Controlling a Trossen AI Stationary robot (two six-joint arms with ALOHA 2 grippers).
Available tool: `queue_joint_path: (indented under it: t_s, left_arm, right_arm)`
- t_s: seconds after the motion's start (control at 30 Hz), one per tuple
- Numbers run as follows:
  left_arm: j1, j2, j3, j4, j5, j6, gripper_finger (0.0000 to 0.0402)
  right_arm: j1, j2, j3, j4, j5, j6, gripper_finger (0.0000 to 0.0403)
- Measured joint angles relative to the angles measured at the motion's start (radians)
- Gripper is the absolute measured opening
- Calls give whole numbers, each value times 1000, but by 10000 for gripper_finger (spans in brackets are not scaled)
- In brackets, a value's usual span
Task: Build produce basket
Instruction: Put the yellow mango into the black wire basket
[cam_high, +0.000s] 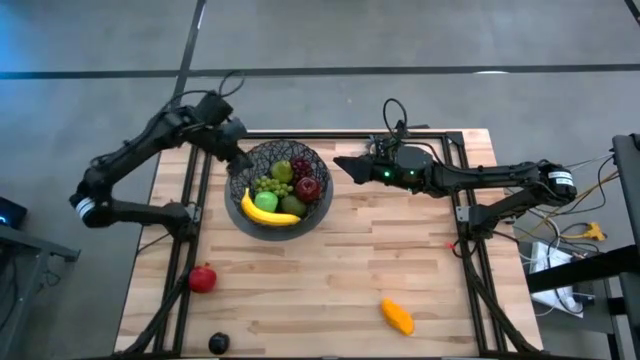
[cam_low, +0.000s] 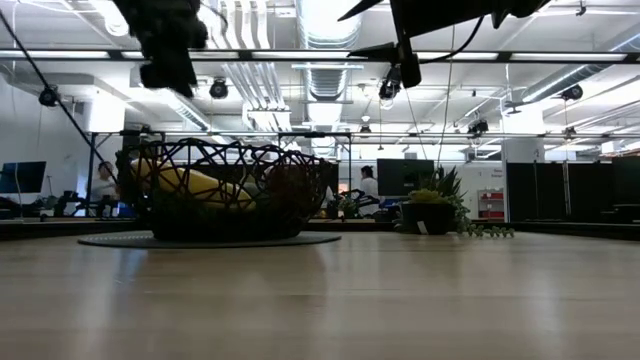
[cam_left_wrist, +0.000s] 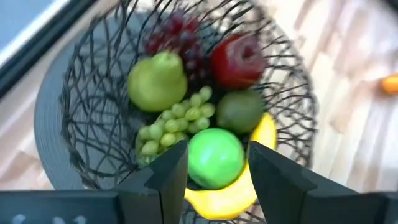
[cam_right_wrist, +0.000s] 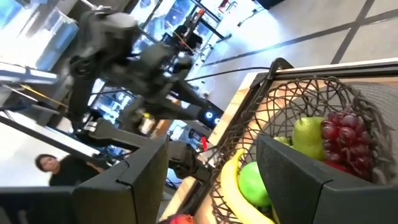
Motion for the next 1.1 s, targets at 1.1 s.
queue_joint_path:
  t_s: [1.1]
  left_arm:
    - [-142, -464, -444, 445, 11, -501, 151]
  right_arm:
    - [809, 132, 0, -776, -288, 548, 256]
